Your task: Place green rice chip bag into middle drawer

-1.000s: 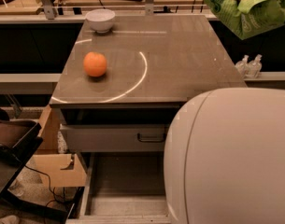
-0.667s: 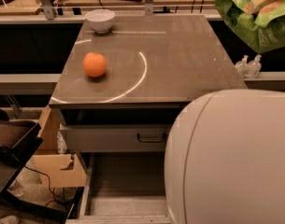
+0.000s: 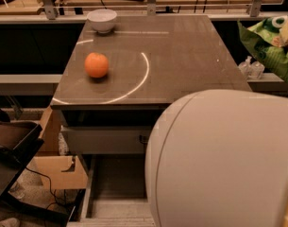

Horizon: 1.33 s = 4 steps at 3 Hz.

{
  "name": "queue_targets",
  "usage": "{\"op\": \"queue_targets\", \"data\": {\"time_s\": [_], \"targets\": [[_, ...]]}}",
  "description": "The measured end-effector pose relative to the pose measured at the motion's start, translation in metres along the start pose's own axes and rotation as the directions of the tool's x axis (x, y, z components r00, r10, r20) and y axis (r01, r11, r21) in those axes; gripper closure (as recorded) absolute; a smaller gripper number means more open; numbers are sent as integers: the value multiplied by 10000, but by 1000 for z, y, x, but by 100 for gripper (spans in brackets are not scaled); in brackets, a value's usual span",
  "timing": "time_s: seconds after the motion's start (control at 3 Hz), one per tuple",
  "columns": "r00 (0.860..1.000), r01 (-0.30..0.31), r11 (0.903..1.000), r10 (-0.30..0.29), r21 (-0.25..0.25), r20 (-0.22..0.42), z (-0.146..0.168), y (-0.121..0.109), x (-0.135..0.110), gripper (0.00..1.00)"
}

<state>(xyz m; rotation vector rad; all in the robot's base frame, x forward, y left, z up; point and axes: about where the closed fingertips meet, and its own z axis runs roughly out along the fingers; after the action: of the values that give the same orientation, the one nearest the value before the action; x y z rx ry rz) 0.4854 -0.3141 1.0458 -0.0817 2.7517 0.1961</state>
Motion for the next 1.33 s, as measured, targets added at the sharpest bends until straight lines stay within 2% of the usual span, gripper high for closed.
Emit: {"op": "queue_targets", "data": {"time_s": [1.33], "targets": [[10000,46,10000,-46,-14,-35,1,1,1,100]]}}
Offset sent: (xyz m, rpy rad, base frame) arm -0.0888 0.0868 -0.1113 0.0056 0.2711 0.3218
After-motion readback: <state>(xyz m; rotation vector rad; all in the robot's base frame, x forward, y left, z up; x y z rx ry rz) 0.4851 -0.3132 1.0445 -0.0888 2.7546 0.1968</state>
